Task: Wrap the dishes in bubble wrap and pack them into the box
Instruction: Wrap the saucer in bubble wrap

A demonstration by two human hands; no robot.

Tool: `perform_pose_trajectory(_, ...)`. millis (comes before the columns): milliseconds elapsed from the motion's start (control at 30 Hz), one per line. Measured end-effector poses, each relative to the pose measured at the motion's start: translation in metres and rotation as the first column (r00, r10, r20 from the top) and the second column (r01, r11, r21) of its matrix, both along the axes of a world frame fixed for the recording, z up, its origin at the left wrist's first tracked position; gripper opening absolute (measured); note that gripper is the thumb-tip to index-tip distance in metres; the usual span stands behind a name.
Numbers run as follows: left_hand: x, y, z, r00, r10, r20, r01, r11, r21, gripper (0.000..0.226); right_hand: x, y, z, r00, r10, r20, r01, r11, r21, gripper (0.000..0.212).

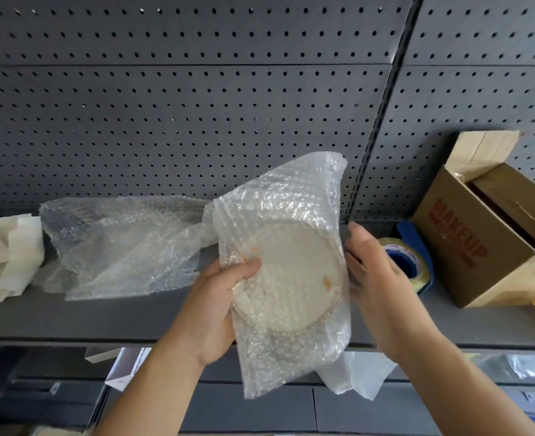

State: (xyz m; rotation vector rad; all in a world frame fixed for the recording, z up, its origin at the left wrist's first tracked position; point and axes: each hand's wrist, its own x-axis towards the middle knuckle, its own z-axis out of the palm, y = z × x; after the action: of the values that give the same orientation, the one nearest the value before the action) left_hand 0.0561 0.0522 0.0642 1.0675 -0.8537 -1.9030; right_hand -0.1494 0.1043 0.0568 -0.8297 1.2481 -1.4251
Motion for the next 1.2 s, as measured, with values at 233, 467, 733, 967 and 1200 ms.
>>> perform_pose_trajectory(233,-0.004,0.006,0.004,0.998,-0.041,-0.056,0.043,0.998,0.047,0.047,-0.015,-0.010,0.000,0.992,-0.030,0.122,0.007,0.983,0.184,0.048)
perform_pose_trajectory(467,-0.009,0.009,-0.001,0.993,-0.085,-0.084,0.095,0.987,0.128,0.041,-0.005,-0.006,-0.011,0.953,-0.022,0.302,-0.047,0.974,0.220,0.029)
perform_pose_trajectory(733,-0.007,0.001,-0.014,0.999,-0.018,-0.050,0.023,0.994,0.110,0.042,-0.008,-0.007,-0.005,0.970,-0.245,-0.010,0.242,0.950,0.195,0.033)
perform_pose_trajectory(967,-0.007,-0.008,-0.018,0.999,0.005,-0.045,-0.003,0.999,0.032,0.040,-0.022,-0.011,-0.013,0.920,-0.381,-0.086,0.386,0.921,0.050,0.027)
perform_pose_trajectory(1200,-0.015,-0.007,-0.017,0.999,-0.006,-0.048,0.005,1.000,-0.019,0.032,-0.012,-0.016,-0.022,0.810,-0.239,-0.536,0.350,0.929,0.116,0.012)
